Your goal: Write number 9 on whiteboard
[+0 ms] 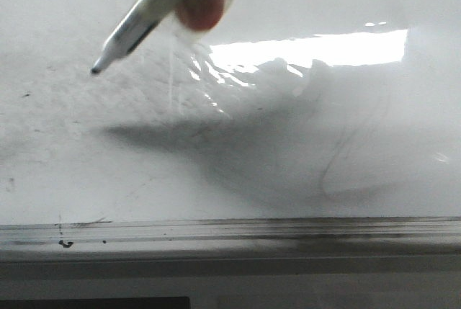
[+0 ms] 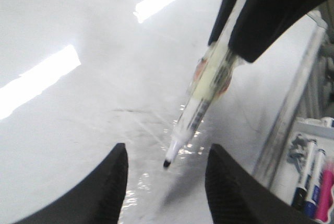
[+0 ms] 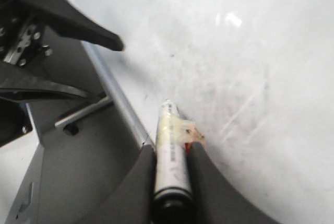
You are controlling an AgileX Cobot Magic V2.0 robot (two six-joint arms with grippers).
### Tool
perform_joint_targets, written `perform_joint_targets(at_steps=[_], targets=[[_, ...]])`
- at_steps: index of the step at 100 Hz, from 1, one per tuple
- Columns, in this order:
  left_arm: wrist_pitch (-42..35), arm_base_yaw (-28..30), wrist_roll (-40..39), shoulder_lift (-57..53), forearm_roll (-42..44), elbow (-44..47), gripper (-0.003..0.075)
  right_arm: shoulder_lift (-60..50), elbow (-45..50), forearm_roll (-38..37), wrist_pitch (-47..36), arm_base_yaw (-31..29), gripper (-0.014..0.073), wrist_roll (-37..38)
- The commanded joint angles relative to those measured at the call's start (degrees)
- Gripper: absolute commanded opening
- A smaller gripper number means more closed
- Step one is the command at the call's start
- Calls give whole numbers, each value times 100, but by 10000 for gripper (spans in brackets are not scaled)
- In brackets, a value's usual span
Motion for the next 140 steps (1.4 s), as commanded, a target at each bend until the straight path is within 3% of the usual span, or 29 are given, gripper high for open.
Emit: perform_joint_targets(at_steps=[1,18,37,61,84,126,140], targets=[[55,179,-44,-499,-216,-179,324,-244,-376,-11,-140,-322,-43,136],[99,564,-44,-967,-519,-179,323,-148,-900,-22,458,-861,-43,178],[76,744,-44,-994,-609,-179,323,87,-1171,-22,531,-1302,-43,292],[26,744,-44,-994,-621,-179,323,683,-1171,72,315,-1290,-43,475],[15,744,-44,-994,-687,-179,323,687,-1171,-51,1091,-1290,-43,465],[15,744,-44,-984,-687,-179,322,470,-1634,-403,984,-1303,-43,474],[15,744,-44,-984,-687,-179,322,533,-1519,-290,1455,-1303,-43,519]])
